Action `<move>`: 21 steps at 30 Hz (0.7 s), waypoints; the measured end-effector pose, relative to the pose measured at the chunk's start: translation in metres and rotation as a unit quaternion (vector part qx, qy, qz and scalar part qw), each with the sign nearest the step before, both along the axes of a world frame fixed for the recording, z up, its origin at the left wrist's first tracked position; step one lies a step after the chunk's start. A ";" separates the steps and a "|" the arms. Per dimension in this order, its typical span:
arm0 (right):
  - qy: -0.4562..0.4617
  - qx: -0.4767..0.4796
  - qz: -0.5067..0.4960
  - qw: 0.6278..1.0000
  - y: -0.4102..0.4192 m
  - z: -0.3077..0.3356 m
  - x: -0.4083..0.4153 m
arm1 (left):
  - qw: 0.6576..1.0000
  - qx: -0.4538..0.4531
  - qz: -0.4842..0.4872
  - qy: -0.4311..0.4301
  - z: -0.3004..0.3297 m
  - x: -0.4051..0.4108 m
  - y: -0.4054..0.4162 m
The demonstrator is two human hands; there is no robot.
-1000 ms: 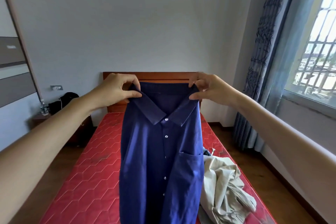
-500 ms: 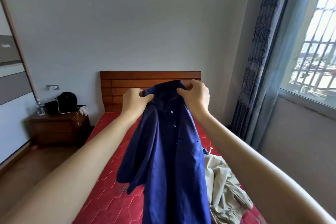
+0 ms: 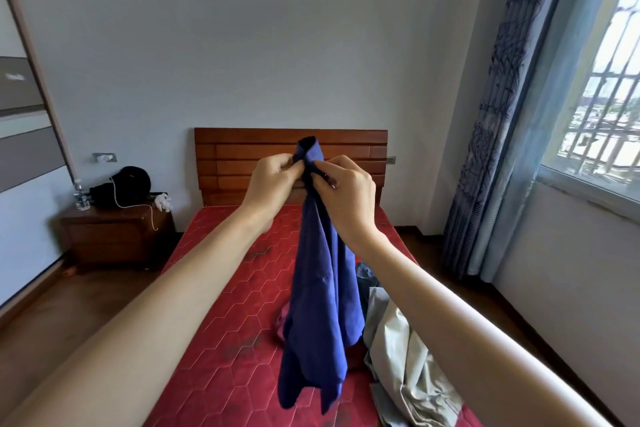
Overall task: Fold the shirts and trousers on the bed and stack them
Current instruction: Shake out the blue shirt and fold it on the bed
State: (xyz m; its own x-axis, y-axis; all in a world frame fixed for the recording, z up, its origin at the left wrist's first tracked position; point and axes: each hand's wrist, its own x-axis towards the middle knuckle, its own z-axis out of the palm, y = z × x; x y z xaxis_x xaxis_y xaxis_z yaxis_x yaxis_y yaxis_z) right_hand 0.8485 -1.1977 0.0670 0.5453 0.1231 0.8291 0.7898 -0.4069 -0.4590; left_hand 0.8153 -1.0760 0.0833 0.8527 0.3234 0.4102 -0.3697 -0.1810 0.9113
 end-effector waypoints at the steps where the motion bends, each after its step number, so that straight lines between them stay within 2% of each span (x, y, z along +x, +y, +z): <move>1: -0.007 -0.008 0.008 1.000 0.000 0.000 0.000 | 1.000 -0.008 -0.005 -0.005 0.000 0.000 0.002; 5: 0.000 -0.068 0.071 0.995 -0.001 0.002 0.001 | 1.000 -0.008 -0.001 -0.014 0.002 0.001 0.009; 9: 0.088 -0.108 0.161 0.977 -0.008 0.009 0.006 | 0.998 0.008 0.063 0.001 -0.007 0.010 0.020; 13: 0.062 -0.064 0.132 0.987 -0.016 0.016 0.021 | 0.995 0.093 0.044 -0.009 -0.010 0.010 0.030; 15: 0.109 -0.059 0.124 0.984 -0.019 0.023 0.029 | 0.991 0.131 0.001 -0.012 -0.008 0.007 0.032; 18: 0.218 -0.090 0.206 0.950 -0.021 0.035 0.039 | 0.976 0.214 -0.046 0.002 -0.006 0.006 0.035; 21: 0.213 -0.156 0.226 0.938 -0.021 0.042 0.045 | 0.963 0.265 -0.046 -0.001 -0.008 0.005 0.035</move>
State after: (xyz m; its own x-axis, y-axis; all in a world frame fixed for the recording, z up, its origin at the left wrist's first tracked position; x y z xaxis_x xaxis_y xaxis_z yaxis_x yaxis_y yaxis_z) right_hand 0.8931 -1.2184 0.1094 0.6529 0.6212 0.4334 0.6859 -0.2420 -0.6863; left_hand 0.8202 -1.0411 0.0753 0.8669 -0.0095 0.4984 -0.4082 -0.5876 0.6987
